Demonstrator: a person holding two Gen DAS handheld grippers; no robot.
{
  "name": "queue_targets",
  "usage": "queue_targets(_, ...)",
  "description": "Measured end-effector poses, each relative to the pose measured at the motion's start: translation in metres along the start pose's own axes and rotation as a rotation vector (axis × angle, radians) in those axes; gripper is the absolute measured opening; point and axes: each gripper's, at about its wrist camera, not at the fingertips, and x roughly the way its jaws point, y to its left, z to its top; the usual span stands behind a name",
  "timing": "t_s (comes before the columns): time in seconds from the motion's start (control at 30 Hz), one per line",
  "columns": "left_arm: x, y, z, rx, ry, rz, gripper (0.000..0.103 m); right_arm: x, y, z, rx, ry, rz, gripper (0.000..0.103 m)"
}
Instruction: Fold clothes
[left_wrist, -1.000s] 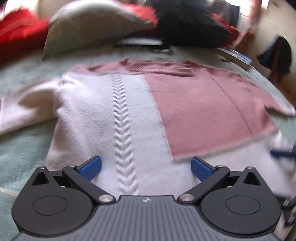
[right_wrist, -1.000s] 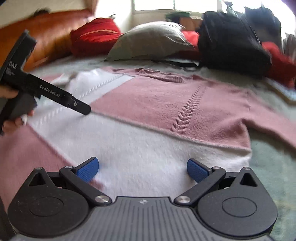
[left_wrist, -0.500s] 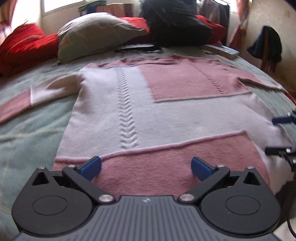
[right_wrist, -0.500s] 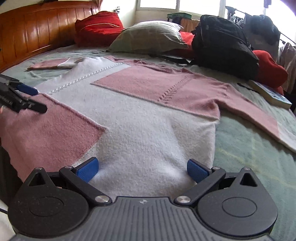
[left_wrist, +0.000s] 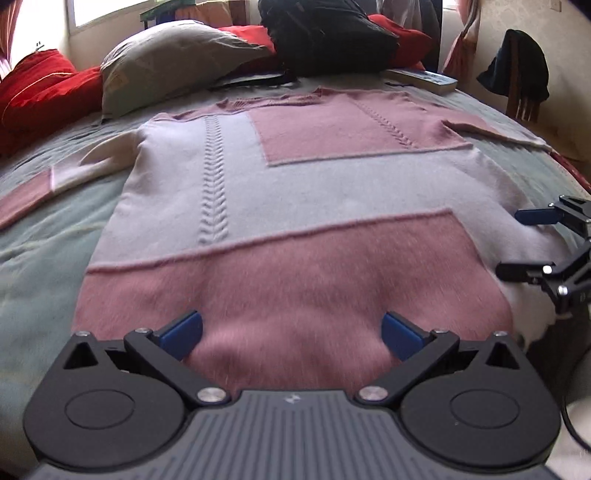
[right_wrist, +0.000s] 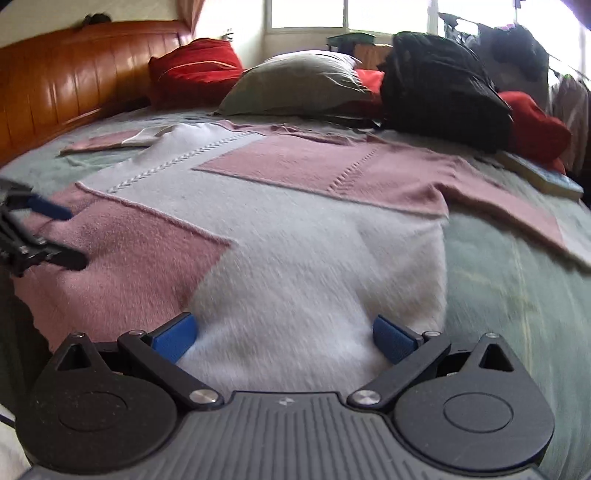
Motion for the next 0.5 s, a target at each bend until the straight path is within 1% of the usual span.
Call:
queue_targets(0.13,-0.006,-0.004,0.017,-0.004,-0.007,-0.012,0.102,0.002,0.008,-0.002,-0.018,0.0,-0.042,0.103)
queue_targets(0.23,0.002,-0.011,0.038,-0.007,-0.046,-0.043,0.102,0.001,0.008,-0.003,-0.012,-0.008,-0.041,0.103)
queue_targets(0.3,0.011,-0.018,0.047,-0.008,-0.059,-0.061,0.102,-0.001,0.006,-0.005,-0.008,-0.013,-0.037,0.103)
queue_targets(0.37,0.025,-0.023,0.049,-0.025,-0.034,-0.064,0.102,-0.002,0.005,-0.006,-0.011,-0.016,-0.036,0.103)
queue_targets(0.43,0.038,-0.023,0.043,-0.047,0.01,-0.084,0.102,-0.003,0.005,-0.007,-0.013,-0.02,-0.034,0.103)
queue_targets(0.47,0.041,-0.022,0.038,-0.051,0.011,-0.08,0.102,-0.003,0.005,-0.007,-0.014,-0.023,-0.032,0.103)
queue_targets(0.5,0.039,-0.022,0.031,-0.035,-0.008,-0.077,0.102,-0.003,0.004,-0.007,-0.015,-0.025,-0.031,0.103)
